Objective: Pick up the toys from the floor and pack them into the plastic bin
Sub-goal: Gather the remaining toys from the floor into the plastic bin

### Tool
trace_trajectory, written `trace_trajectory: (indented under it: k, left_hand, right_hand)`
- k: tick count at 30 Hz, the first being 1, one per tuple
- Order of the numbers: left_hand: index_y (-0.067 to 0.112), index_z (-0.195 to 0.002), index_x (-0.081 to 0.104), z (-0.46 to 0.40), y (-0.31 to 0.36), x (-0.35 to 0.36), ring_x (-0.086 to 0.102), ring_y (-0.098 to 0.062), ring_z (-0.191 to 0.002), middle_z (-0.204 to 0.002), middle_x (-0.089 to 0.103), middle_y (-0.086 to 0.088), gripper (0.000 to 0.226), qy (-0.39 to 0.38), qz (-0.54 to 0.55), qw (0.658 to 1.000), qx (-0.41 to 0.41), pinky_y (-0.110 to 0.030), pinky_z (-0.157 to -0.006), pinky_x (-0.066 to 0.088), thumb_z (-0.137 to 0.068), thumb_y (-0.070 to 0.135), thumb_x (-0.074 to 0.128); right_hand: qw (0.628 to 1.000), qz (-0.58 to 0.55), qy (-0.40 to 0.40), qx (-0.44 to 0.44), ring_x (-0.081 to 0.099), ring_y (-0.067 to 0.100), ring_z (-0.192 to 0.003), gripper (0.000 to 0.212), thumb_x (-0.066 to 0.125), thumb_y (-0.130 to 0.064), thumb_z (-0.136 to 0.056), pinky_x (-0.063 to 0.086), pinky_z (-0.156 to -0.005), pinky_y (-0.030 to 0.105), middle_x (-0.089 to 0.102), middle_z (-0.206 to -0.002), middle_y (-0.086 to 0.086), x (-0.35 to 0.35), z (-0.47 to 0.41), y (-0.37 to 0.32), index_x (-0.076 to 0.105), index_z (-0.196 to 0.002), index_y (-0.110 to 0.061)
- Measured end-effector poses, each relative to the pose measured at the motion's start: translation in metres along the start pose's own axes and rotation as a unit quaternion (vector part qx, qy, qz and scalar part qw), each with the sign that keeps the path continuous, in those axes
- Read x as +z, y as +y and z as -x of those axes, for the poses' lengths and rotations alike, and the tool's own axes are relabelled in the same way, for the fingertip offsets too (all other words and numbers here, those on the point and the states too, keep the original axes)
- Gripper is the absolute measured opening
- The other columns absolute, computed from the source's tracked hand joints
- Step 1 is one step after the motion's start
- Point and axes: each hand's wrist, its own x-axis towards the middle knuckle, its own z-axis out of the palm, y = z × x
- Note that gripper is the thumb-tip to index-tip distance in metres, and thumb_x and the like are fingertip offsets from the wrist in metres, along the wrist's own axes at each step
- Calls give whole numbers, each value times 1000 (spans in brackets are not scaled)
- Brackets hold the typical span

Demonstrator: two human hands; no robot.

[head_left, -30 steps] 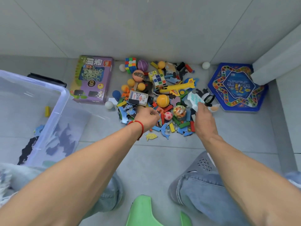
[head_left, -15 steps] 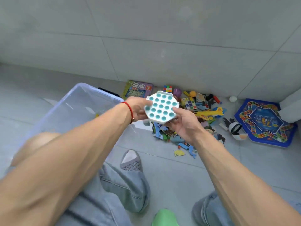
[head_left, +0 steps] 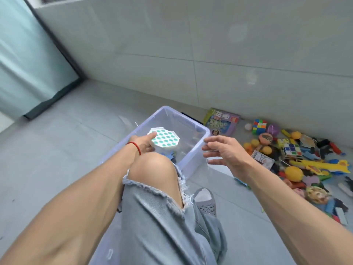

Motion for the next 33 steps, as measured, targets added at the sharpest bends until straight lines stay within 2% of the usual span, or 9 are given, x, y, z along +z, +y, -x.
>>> trace_trajectory:
  k: [2, 4, 6, 10, 15, 17, 22, 28, 33]
  left_hand:
    - [1, -132, 49, -21, -9, -3, 65, -34, -107, -122, 63, -19, 84, 25, -121, 992, 18, -48, -89, 56, -71, 50, 77]
    - [5, -123, 55, -4, 8, 2, 65, -33, -100, -117, 63, -17, 57, -18, -171, 984, 45, -50, -94, 53, -80, 39, 72]
    - [10, -119, 60, 24, 38, 14, 66, -30, -99, -113, 66, -14, 32, -137, -223, 961, 87, -49, -92, 55, -92, 27, 63]
    - [23, -120, 66, 75, 90, 63, 69, -19, -103, -111, 72, -2, 30, -296, -356, 863, 204, -41, -88, 58, -90, 26, 67]
    - [26, -122, 66, 105, 65, 188, 67, -13, -98, -108, 68, 6, 31, -338, -505, 740, 288, -35, -82, 60, -91, 29, 62]
    - [23, -121, 68, 108, 31, 236, 66, -18, -102, -115, 68, 3, 32, -345, -530, 714, 301, -35, -85, 58, -91, 30, 59]
    - [16, -115, 69, 105, -64, 319, 62, -25, -102, -117, 67, -7, 30, -335, -515, 741, 271, -32, -86, 53, -86, 21, 61]
    - [19, -140, 41, 97, -149, 355, 55, -33, -117, -133, 51, -13, 61, -312, -478, 795, 202, -38, -99, 48, -84, 25, 64]
    - [16, -139, 43, 79, -185, 368, 52, -34, -116, -130, 46, -15, 54, -294, -539, 745, 261, -39, -100, 45, -88, 19, 60]
  right_hand:
    - [1000, -1, 14, 4, 71, 25, -88, 20, 56, -11, -98, 60, -83, 44, 74, -106, 16, -7, 0, 5, 67, -113, -9]
    - [999, 5, 36, 13, 71, 24, -84, 20, 54, -11, -99, 60, -82, 44, 75, -103, 15, -19, -1, 13, 68, -113, -8]
    - [998, 5, 67, 22, 70, 23, -82, 21, 53, -9, -99, 59, -80, 42, 74, -103, 15, -37, 1, 22, 68, -112, -7]
    - [989, 10, 128, 67, 68, 23, -81, 21, 50, -6, -100, 58, -82, 44, 73, -105, 18, -81, 16, 55, 67, -111, -5]
    - [962, 15, 233, 139, 68, 25, -81, 19, 52, -5, -98, 58, -84, 47, 73, -103, 18, -150, 48, 114, 69, -105, -6]
    - [945, 15, 285, 160, 68, 26, -79, 18, 52, -7, -98, 59, -79, 44, 72, -101, 19, -176, 62, 136, 69, -102, -7]
    - [894, 82, 391, 204, 70, 28, -80, 18, 55, -19, -96, 60, -79, 45, 72, -86, 9, -220, 97, 193, 71, -96, -10]
    - [868, 193, 378, 256, 63, 30, -104, 24, 60, -12, -89, 46, -85, 31, 70, -113, 7, -228, 104, 248, 69, -111, -14]
    - [851, 396, 280, 199, 58, 26, -111, 37, 60, -20, -93, 51, -84, 39, 56, -128, 5, -218, 83, 268, 56, -129, -17]
